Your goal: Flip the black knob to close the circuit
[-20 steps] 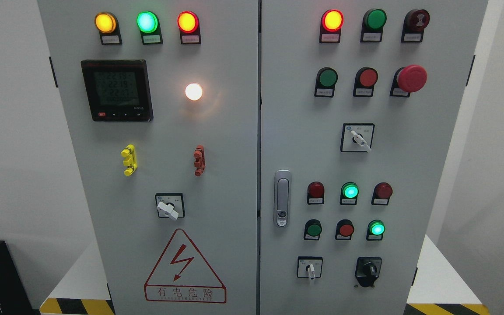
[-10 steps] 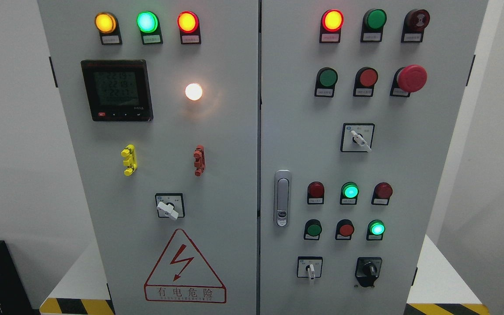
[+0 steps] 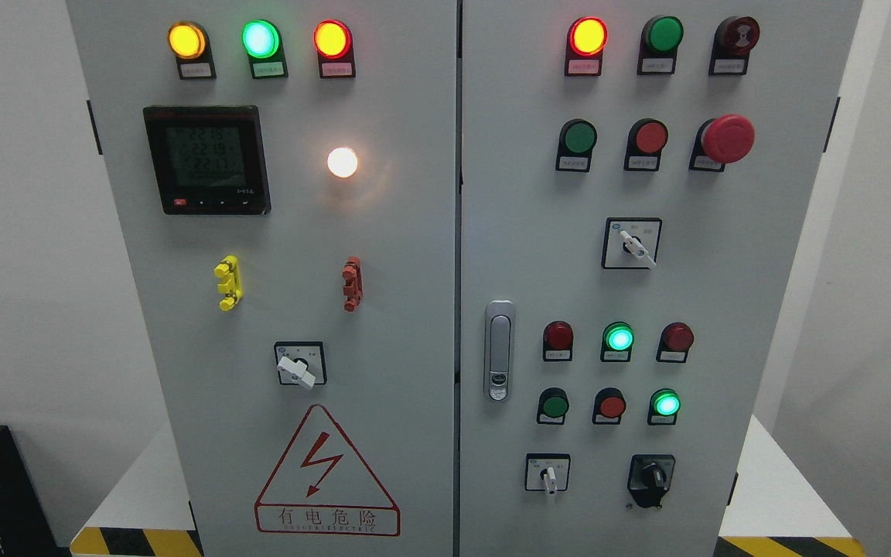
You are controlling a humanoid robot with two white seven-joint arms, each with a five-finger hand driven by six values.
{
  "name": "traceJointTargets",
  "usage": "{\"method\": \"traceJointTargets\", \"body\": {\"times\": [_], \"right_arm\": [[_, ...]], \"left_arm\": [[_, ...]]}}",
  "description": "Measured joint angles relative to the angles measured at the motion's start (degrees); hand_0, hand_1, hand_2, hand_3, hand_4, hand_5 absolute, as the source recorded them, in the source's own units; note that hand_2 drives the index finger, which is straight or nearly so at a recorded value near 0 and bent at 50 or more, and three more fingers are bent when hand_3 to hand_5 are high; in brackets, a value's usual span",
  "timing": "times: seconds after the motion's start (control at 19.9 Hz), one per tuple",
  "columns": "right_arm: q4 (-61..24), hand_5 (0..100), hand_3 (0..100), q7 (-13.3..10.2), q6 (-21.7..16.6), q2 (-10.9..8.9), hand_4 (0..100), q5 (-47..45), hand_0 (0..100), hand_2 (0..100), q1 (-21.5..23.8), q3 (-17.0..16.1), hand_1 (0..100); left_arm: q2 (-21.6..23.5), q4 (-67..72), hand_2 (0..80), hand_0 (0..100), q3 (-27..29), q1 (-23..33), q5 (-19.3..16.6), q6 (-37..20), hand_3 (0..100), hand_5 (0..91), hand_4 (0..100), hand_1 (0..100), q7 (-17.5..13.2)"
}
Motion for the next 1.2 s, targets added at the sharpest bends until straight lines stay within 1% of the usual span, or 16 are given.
{"method": "traceJointTargets", "body": {"times": [0.05, 0.1, 0.15, 0.2, 0.25, 0.3, 0.35, 0.4, 0.55, 0.65, 0.8, 0.85, 1.0, 1.1, 1.2], "right_arm": [[-1.7, 31, 56, -1.2, 0.0, 0.00, 43, 0.8, 0, 37, 0.2, 0.0, 12], [-3.4, 32, 57, -2.7, 0.0, 0.00, 45, 1.8, 0, 39, 0.3, -0.1, 13], [-5.2, 35, 60, -4.4, 0.0, 0.01, 47, 2.8, 0, 42, 0.4, -0.1, 15], [-6.8, 43, 66, -6.3, -0.1, 0.01, 53, 4.0, 0, 52, 0.5, 0.0, 19], [-8.5, 50, 71, -8.6, -0.1, 0.01, 58, 5.4, 0, 59, 0.5, 0.0, 22], [-9.9, 54, 74, -10.9, -0.1, 0.01, 60, 6.9, 0, 62, 0.5, 0.0, 23], [-11.4, 62, 81, -13.2, -0.1, 0.01, 65, 8.7, 0, 69, 0.5, 0.0, 27], [-12.9, 65, 84, -15.2, -0.1, 0.00, 67, 10.8, 0, 72, 0.5, 0.0, 28], [-17.1, 71, 88, -18.6, 0.6, 0.01, 71, 17.0, 0, 76, 0.3, 0.0, 28], [-20.1, 72, 90, -20.1, 2.1, 0.02, 72, 20.8, 0, 77, 0.3, 0.0, 27], [-24.5, 75, 92, -21.7, 5.4, 0.04, 74, 26.1, 0, 80, 0.3, 0.0, 20], [-25.9, 75, 92, -22.0, 6.4, 0.04, 74, 27.5, 0, 80, 0.3, 0.1, 17], [-30.6, 75, 92, -22.5, 10.3, 0.06, 75, 30.9, 0, 80, 0.3, 0.5, 12], [-33.7, 76, 93, -22.9, 13.3, 0.07, 75, 32.4, 0, 80, 0.3, 1.1, 3], [-36.7, 76, 93, -23.0, 15.7, 0.08, 75, 33.9, 0, 79, 0.3, 1.6, 0]], "left_arm": [[0.0, 0.0, 0.0, 12, 0.0, 0.0, 0.0, 0.0, 0, 0.0, 0, 56, 0.0], [0.0, 0.0, 0.0, 12, 0.0, 0.0, 0.0, 0.0, 0, 0.0, 0, 56, 0.0], [0.0, 0.0, 0.0, 12, 0.0, 0.0, 0.0, 0.0, 0, 0.0, 0, 56, 0.0], [0.0, 0.0, 0.0, 12, 0.0, 0.0, 0.0, 0.0, 0, 0.0, 0, 56, 0.0], [0.0, 0.0, 0.0, 12, 0.0, 0.0, 0.0, 0.0, 0, 0.0, 0, 56, 0.0], [0.0, 0.0, 0.0, 12, 0.0, 0.0, 0.0, 0.0, 0, 0.0, 0, 56, 0.0], [0.0, 0.0, 0.0, 12, 0.0, 0.0, 0.0, 0.0, 0, 0.0, 0, 56, 0.0], [0.0, 0.0, 0.0, 12, 0.0, 0.0, 0.0, 0.0, 0, 0.0, 0, 56, 0.0], [0.0, 0.0, 0.0, 12, 0.0, 0.0, 0.0, 0.0, 0, 0.0, 0, 56, 0.0], [0.0, 0.0, 0.0, 12, 0.0, 0.0, 0.0, 0.0, 0, 0.0, 0, 56, 0.0], [0.0, 0.0, 0.0, 12, 0.0, 0.0, 0.0, 0.0, 0, 0.0, 0, 56, 0.0], [0.0, 0.0, 0.0, 12, 0.0, 0.0, 0.0, 0.0, 0, 0.0, 0, 56, 0.0], [0.0, 0.0, 0.0, 12, 0.0, 0.0, 0.0, 0.0, 0, 0.0, 0, 56, 0.0], [0.0, 0.0, 0.0, 12, 0.0, 0.0, 0.0, 0.0, 0, 0.0, 0, 56, 0.0], [0.0, 0.0, 0.0, 12, 0.0, 0.0, 0.0, 0.0, 0, 0.0, 0, 56, 0.0]]}}
